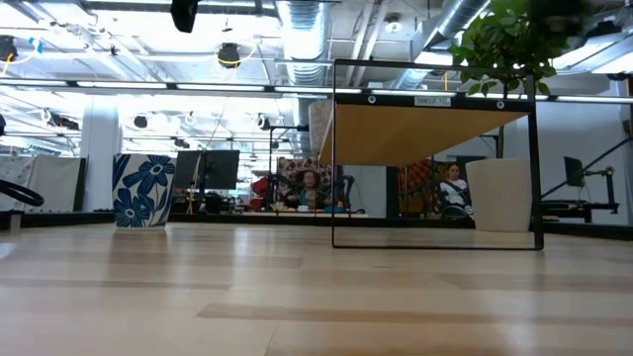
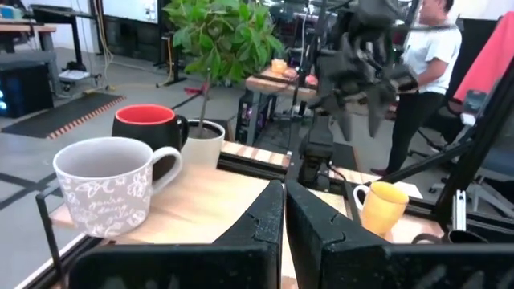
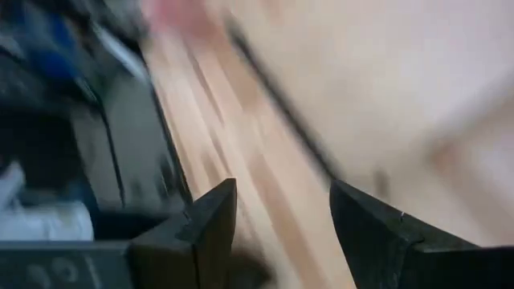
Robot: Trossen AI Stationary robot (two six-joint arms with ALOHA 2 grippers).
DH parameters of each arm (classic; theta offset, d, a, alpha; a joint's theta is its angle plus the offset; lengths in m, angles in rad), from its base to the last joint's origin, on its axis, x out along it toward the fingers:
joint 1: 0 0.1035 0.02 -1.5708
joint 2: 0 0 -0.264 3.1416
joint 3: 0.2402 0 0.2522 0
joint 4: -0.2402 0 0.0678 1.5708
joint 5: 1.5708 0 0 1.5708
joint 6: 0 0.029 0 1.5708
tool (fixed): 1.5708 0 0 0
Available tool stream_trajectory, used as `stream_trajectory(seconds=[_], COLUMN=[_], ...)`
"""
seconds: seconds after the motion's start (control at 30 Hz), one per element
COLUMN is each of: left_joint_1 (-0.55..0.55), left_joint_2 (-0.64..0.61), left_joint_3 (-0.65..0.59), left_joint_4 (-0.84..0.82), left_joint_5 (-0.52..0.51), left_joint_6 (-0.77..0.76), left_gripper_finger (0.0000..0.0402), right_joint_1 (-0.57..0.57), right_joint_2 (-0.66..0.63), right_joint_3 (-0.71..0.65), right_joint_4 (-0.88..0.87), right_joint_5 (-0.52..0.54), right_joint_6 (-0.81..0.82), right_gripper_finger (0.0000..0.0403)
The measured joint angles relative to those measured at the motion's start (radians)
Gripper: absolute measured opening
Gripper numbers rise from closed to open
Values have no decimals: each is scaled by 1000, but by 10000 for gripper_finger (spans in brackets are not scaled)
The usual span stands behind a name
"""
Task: Place coffee mugs
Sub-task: Put the yellow mug on the shelf
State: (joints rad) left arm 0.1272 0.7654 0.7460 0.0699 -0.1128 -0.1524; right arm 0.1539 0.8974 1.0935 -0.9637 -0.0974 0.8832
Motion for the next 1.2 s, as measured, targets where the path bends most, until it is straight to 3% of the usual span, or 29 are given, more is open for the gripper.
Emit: stream_trajectory(seconds=[0.2, 0.37, 0.6, 1.2], left_joint_1=[0, 0, 0, 0], left_joint_2=[0, 0, 0, 0], left_joint_3=[0, 0, 0, 0], left_joint_4=[-13, -13, -12, -11], left_joint_5=[0, -1, -4, -4], left_joint_6=[17, 17, 17, 11], left_gripper_finger=[0, 0, 0, 0], right_joint_1=[248, 436, 601, 640], right_joint_2=[78, 150, 260, 464], right_joint_3=[-57, -119, -155, -236], right_joint_4=[-199, -265, -278, -272], right_joint_5=[-36, -63, -64, -33], right_joint_6=[220, 378, 445, 300], right_gripper_finger=[227, 227, 227, 216])
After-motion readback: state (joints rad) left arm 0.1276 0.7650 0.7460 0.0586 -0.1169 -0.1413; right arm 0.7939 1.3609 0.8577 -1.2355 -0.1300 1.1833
